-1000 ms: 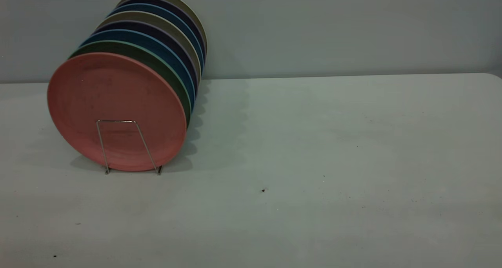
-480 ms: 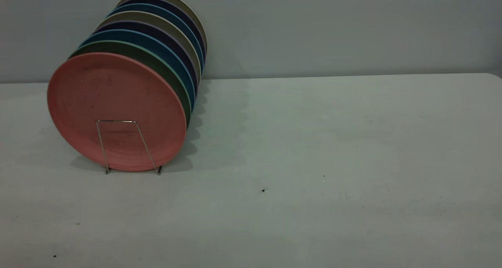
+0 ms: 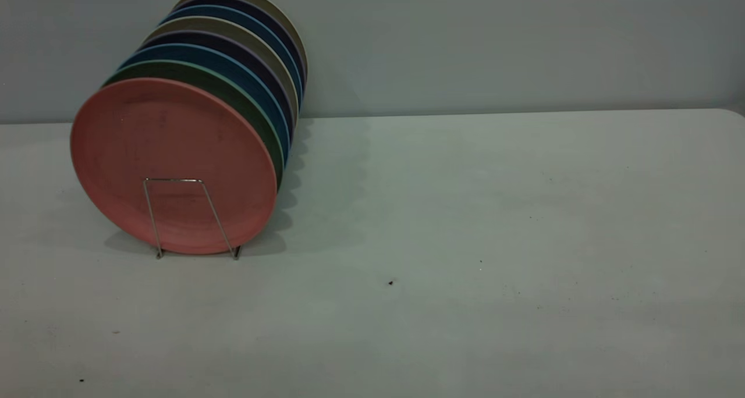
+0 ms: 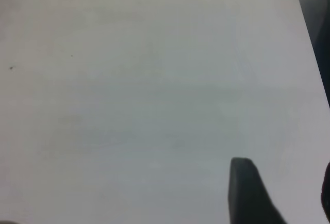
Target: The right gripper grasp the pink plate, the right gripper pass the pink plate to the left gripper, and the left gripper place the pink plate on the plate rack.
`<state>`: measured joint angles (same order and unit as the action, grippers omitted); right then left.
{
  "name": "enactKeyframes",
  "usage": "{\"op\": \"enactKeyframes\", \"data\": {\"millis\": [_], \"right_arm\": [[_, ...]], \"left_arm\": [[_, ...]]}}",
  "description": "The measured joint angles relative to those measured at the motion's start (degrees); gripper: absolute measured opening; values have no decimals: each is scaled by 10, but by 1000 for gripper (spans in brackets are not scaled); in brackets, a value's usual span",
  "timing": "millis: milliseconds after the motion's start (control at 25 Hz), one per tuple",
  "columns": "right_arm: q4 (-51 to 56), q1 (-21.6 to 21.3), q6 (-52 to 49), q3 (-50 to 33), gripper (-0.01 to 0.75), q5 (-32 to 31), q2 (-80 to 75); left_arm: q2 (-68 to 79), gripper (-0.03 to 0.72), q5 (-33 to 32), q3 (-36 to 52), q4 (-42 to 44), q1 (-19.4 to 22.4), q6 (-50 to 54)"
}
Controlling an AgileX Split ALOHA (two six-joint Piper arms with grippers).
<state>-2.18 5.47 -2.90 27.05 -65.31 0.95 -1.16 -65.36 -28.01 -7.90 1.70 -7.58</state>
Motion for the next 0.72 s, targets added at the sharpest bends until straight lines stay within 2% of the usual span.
{"op": "enactKeyframes", "data": {"millis": [720], "right_arm": [[0,0,0,0,254,0,0]], "left_arm": [[-1,429,0,0,0,-1,0]]}}
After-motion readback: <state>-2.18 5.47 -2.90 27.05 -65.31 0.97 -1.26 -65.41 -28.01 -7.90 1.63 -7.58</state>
